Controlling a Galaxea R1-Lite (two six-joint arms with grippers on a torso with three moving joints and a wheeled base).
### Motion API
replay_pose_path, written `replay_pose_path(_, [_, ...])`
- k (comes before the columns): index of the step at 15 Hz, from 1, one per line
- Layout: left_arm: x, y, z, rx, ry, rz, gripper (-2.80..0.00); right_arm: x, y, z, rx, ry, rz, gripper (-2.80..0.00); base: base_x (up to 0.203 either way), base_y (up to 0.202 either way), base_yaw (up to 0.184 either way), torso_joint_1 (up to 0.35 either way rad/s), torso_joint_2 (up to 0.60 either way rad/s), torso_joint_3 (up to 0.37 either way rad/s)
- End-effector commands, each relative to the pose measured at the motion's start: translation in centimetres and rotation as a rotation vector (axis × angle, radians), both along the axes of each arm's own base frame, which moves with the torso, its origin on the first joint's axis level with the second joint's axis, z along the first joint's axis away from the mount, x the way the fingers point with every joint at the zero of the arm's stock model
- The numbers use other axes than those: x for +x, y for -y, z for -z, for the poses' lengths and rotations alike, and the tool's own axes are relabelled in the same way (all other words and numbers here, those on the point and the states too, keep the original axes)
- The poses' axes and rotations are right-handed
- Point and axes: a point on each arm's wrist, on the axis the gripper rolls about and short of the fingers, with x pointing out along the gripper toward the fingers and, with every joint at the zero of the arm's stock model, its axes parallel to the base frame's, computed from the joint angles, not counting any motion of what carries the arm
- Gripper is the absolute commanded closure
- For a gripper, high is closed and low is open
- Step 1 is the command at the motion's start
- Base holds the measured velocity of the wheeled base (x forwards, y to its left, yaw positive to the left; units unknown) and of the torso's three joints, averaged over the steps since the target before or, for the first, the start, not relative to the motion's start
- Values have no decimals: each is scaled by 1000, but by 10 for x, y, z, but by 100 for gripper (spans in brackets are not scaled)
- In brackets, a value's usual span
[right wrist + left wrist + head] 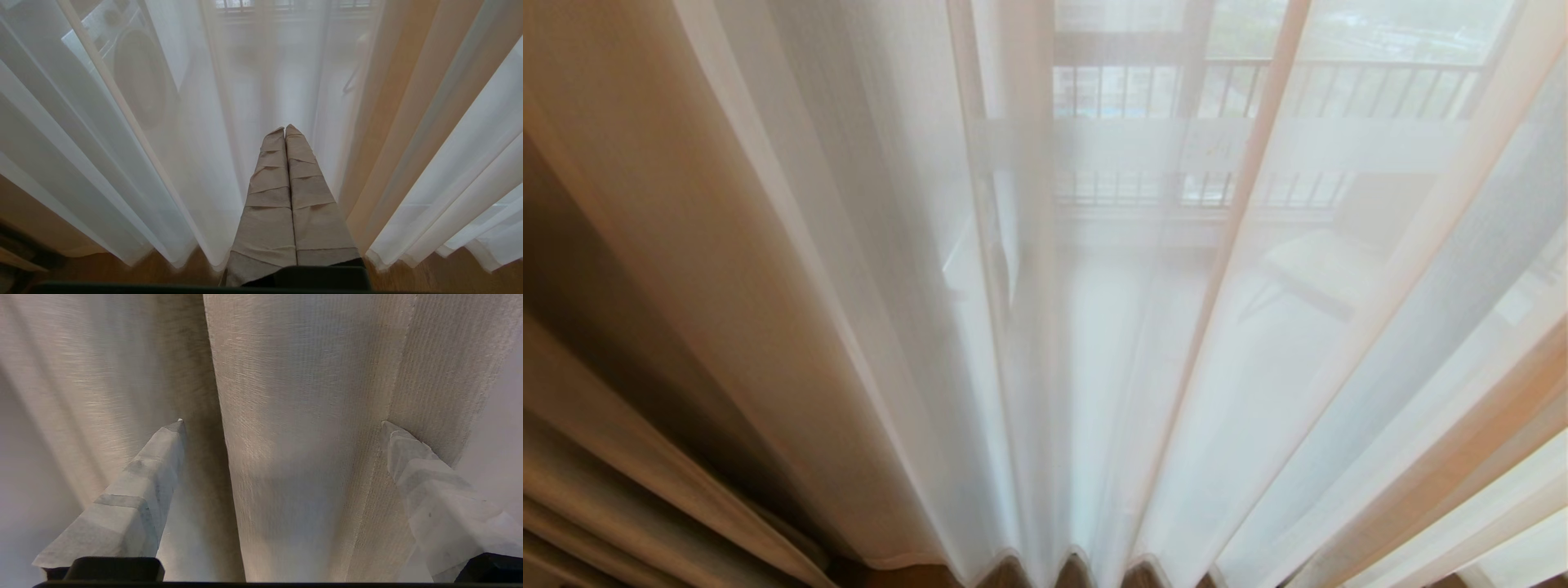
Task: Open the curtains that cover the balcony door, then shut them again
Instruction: Close the outer curtains on both sides
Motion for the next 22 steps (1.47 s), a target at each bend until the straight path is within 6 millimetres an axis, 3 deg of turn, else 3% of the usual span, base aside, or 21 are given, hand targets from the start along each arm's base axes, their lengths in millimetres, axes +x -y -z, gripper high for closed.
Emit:
replay_pose_path(1, [7,-4,4,12,12,22,-280,0,0,0,1,1,0,0,0,0,0,0,0,0])
replay_pose_path(8, [33,-4,7,45,51,97,-280,0,0,0,1,1,0,0,0,0,0,0,0,0])
replay_pose_path(9, [37,-2,7,49,56,107,0,0,0,0,1,1,0,0,0,0,0,0,0,0])
replay_pose_path(15, [50,11,5,61,66,150,0,0,0,0,1,1,0,0,0,0,0,0,0,0])
replay_pose_path(22, [66,35,-22,120,132,275,0,0,0,0,1,1,0,0,0,0,0,0,0,0])
